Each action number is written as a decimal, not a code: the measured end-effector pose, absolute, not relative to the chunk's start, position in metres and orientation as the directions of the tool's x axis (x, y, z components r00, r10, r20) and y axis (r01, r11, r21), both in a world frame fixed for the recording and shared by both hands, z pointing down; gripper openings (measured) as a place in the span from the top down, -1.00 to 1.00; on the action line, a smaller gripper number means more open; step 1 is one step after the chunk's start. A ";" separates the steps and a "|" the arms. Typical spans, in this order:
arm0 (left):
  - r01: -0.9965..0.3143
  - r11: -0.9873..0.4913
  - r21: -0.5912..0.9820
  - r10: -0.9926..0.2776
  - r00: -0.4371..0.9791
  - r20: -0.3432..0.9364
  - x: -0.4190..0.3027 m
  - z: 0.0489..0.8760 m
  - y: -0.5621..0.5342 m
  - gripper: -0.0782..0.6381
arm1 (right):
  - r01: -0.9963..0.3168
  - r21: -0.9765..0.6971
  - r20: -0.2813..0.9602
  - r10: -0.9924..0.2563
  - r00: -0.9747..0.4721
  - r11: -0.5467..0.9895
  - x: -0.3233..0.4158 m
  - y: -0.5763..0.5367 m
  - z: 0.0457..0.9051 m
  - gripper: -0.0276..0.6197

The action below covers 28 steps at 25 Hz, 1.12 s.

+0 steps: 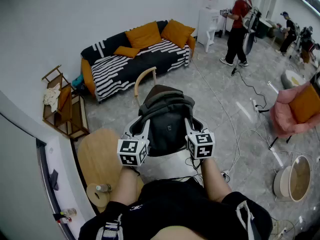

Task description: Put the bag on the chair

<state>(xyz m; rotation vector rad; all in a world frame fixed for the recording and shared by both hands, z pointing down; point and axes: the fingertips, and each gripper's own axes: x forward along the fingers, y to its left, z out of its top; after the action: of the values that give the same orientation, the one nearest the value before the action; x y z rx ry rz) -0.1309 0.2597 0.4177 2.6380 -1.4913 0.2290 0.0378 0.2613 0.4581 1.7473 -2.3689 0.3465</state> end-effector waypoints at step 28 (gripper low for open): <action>-0.874 -0.482 0.053 -0.852 0.482 0.202 -0.040 0.427 0.244 0.54 | -0.942 -0.153 0.220 -0.919 -0.326 0.297 0.132 0.242 0.461 0.68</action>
<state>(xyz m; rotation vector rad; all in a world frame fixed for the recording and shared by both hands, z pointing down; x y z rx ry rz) -0.0404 0.2435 0.4271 2.5738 -1.5104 0.2232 0.1321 0.2420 0.4613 1.7682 -2.4564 0.3900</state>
